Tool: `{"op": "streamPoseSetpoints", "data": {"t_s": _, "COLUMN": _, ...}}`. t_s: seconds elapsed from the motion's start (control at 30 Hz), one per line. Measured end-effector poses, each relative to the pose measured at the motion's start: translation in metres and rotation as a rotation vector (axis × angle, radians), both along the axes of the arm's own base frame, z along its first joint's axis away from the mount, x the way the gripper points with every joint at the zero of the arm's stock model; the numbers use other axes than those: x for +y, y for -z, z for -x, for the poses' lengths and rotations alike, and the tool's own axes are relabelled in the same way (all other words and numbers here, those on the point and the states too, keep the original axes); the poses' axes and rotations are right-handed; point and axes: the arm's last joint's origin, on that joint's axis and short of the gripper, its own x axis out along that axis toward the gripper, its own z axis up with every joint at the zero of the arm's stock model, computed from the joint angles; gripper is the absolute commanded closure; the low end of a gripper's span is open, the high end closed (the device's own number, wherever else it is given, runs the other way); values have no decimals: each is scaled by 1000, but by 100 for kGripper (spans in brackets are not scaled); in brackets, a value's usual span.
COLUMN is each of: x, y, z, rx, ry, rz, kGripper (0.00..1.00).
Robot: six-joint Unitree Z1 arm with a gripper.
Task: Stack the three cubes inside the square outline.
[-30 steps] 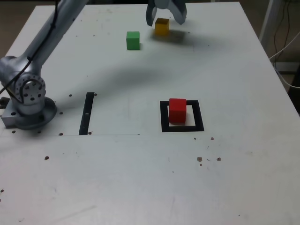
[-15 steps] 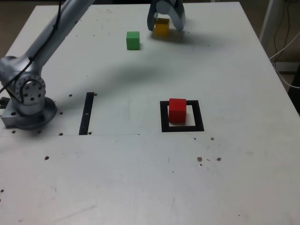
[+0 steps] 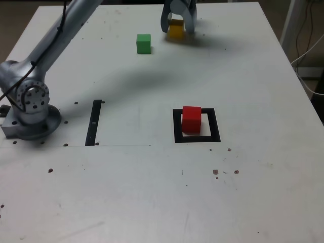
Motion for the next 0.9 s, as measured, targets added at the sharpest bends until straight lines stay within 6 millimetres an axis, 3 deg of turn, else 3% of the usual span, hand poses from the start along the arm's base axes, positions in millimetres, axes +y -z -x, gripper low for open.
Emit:
{"op": "streamPoseSetpoints", "data": {"t_s": 0.6, "x": -3, "y": -1, "z": -1, "rx": -15, "ry": -5, "rz": 21, "kGripper": 77}}
{"op": "streamPoseSetpoints", "data": {"t_s": 0.73, "x": -12, "y": -5, "z": 0, "rx": -14, "ry": -24, "rz": 33, "kGripper": 77}}
{"op": "streamPoseSetpoints", "data": {"t_s": 0.9, "x": -34, "y": -27, "z": 1, "rx": -38, "ry": -49, "rz": 32, "kGripper": 77}}
